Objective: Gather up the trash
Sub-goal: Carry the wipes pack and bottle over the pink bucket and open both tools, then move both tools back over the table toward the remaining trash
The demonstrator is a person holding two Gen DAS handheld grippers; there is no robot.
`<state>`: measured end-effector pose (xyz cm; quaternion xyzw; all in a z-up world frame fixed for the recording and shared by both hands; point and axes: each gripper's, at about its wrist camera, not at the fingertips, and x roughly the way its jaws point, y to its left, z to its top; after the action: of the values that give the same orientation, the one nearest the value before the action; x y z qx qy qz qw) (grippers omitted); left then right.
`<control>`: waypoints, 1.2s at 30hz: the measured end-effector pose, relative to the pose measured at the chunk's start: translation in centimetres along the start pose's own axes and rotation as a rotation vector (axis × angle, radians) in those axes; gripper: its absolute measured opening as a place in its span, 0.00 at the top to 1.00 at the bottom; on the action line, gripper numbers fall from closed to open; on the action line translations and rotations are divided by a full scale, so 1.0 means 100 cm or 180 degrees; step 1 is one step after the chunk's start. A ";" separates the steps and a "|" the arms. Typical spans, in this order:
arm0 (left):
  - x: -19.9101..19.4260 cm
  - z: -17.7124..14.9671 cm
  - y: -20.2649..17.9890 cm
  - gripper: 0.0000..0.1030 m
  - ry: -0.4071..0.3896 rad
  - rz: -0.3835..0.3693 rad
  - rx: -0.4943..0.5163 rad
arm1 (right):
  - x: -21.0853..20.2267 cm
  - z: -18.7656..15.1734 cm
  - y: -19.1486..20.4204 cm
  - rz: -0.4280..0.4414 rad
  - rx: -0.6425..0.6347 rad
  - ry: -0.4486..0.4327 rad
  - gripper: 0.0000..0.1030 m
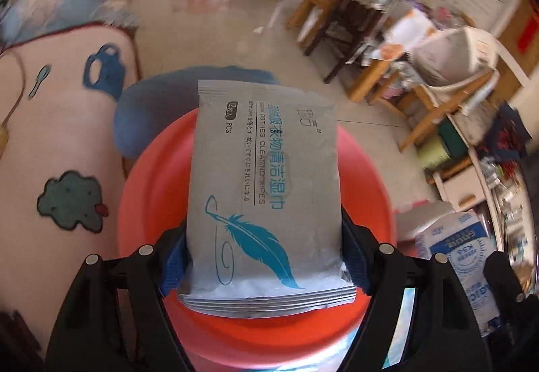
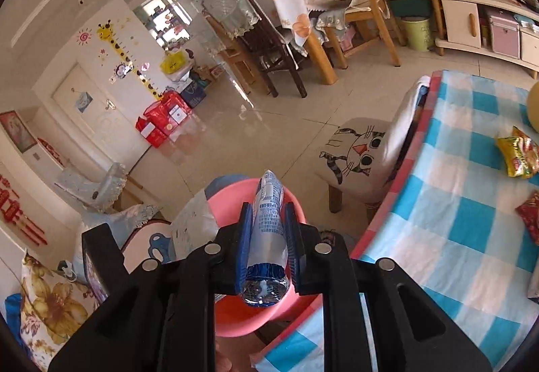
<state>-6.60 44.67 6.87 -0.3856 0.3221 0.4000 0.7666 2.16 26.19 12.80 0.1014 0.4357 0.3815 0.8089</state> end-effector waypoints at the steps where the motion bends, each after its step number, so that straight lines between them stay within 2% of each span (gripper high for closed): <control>1: 0.003 0.002 0.001 0.25 0.0011 0.0026 -0.0021 | 0.010 -0.002 0.004 0.0013 0.0001 0.0068 0.79; 5: 0.003 0.000 0.005 0.22 -0.0060 0.0052 0.0095 | 0.029 -0.012 0.002 -0.0086 0.0092 0.0205 0.76; 6: 0.004 0.001 0.006 0.21 -0.0084 0.0065 0.0129 | 0.027 -0.014 -0.002 -0.0057 0.0136 0.0188 0.72; 7: 0.004 -0.001 0.005 0.21 -0.0096 0.0056 0.0154 | 0.023 -0.018 -0.005 -0.0066 0.0161 0.0150 0.62; 9: 0.004 -0.002 0.004 0.21 -0.0127 0.0027 0.0174 | 0.014 -0.022 -0.013 -0.0109 0.0193 0.0085 0.54; 11: 0.000 -0.003 0.002 0.21 -0.0194 -0.0019 0.0226 | 0.002 -0.025 -0.023 -0.0184 0.0239 0.0043 0.51; 12: 0.001 -0.003 0.002 0.21 -0.0238 -0.0069 0.0266 | -0.008 -0.026 -0.028 -0.0222 0.0253 0.0025 0.46; 16: -0.009 -0.013 -0.015 0.18 -0.0424 -0.0305 0.0580 | -0.042 -0.034 -0.038 -0.0517 0.0141 -0.0049 0.23; 19: -0.021 -0.024 -0.032 0.16 -0.0629 -0.0502 0.0831 | -0.068 -0.039 -0.044 -0.0825 -0.0016 -0.0124 0.12; 23: -0.039 -0.044 -0.058 0.14 -0.0928 -0.0778 0.1311 | -0.099 -0.047 -0.057 -0.1070 -0.0136 -0.0197 0.12; 28: -0.055 -0.066 -0.081 0.13 -0.1051 -0.1083 0.1654 | -0.133 -0.058 -0.075 -0.1264 -0.0284 -0.0315 0.12; 31: -0.063 -0.080 -0.095 0.13 -0.1100 -0.1141 0.1924 | -0.151 -0.063 -0.087 -0.1387 -0.0350 -0.0456 0.09; 36: -0.069 -0.097 -0.117 0.13 -0.1007 -0.1171 0.2264 | -0.182 -0.068 -0.111 -0.1554 -0.0329 -0.0694 0.08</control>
<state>-1.55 29.38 11.50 -0.0823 0.2444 0.1749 0.9502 -3.27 4.53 14.61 -0.0077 0.3376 0.1838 0.9232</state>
